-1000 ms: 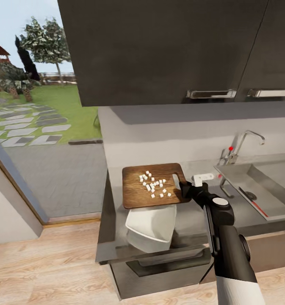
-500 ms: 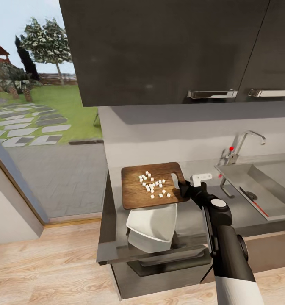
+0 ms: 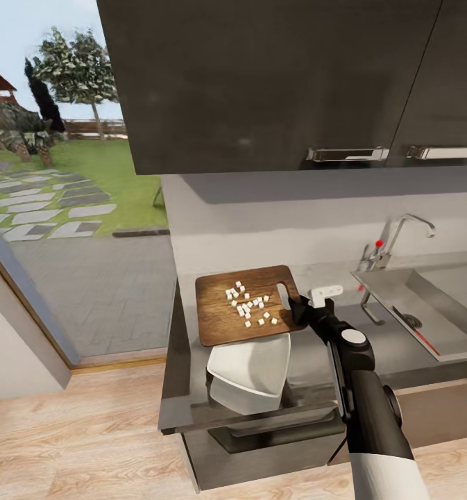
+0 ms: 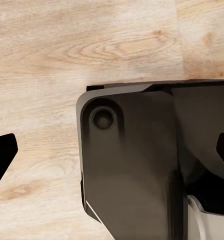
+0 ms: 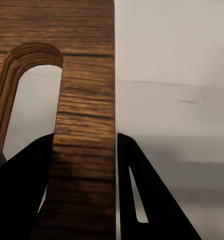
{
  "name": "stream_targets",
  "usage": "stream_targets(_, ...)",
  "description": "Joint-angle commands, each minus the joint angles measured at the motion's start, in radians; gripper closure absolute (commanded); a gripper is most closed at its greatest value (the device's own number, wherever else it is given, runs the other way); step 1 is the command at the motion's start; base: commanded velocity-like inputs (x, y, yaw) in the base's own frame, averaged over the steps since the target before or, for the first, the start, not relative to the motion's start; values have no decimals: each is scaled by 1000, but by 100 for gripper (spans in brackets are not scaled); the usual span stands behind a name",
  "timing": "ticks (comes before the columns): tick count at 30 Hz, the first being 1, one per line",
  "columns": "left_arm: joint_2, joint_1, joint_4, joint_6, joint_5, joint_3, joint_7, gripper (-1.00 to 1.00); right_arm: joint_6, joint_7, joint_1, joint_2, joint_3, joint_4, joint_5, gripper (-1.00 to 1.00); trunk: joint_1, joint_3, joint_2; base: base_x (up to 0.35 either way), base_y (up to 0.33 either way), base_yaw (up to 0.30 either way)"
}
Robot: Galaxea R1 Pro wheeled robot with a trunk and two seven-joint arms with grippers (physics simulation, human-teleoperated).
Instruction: In the kitchen, take the Vidalia onion out of the sink, dice it on the chopping board with the paring knife, put the diced onion into the bowl on the countertop, then place both the paring knife and the chopping board into the sink.
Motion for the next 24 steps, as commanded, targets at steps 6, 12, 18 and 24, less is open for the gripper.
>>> stream_targets(6,1,0,-1,-1,8,-6,0,-100,-26,9,-1,1,-4,13,11,100,1,-2,-2,0,0,0)
stream_targets(12,1,0,-1,-1,8,-6,0,-100,-32,10,-1,1,-4,21,11,100,1,-2,-2,0,0,0)
stream_targets(18,1,0,-1,-1,8,-6,0,-100,-48,11,-1,1,-4,30,10,100,1,6,-2,0,0,0)
stream_targets(24,1,0,-1,-1,8,-6,0,-100,-81,11,-1,1,-4,44,10,100,1,15,-2,0,0,0)
